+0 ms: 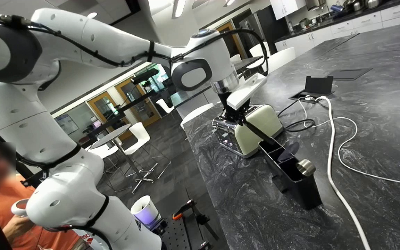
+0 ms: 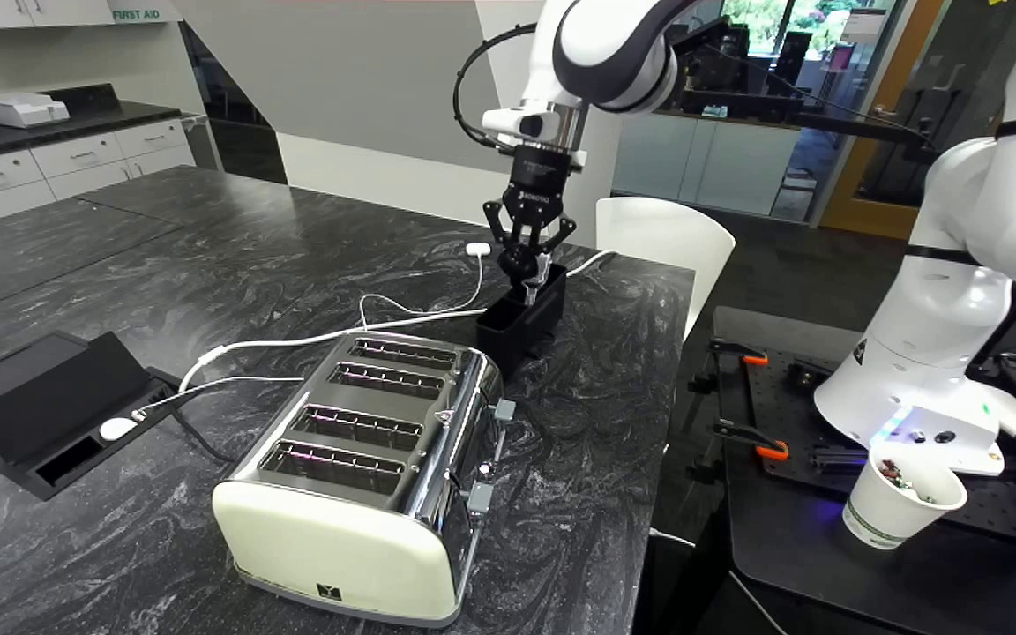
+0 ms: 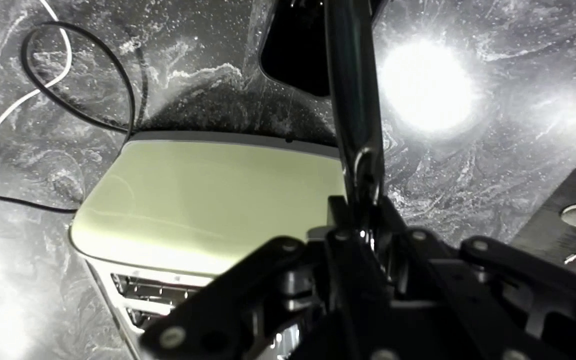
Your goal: Take the black spoon out of the utensil holder and put it on the counter
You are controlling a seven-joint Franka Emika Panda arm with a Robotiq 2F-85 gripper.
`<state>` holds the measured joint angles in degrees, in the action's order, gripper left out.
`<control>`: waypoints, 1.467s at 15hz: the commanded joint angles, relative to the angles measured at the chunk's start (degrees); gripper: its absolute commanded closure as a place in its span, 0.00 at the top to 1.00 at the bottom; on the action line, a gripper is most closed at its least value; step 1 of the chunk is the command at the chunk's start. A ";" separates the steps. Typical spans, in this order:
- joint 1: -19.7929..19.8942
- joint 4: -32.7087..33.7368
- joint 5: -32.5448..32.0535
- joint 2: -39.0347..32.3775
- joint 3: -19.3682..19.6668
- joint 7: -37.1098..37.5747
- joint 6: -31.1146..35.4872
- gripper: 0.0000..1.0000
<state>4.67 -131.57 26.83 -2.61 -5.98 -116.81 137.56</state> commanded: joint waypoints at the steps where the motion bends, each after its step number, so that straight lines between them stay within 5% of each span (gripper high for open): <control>1: -2.23 -3.52 -5.49 8.19 1.99 7.09 -4.94 0.04; 6: -5.33 -9.77 -15.27 15.91 1.43 22.43 -4.32 0.04; 10: -6.41 -15.43 -25.55 15.46 1.00 37.24 -1.58 0.04; 17: -6.76 -23.30 -32.84 6.49 2.55 50.06 10.48 0.04; 22: -6.38 -23.44 -46.16 -1.87 2.76 63.69 18.15 0.04</control>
<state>-1.53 -155.59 -12.60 -0.18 -3.99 -60.41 152.24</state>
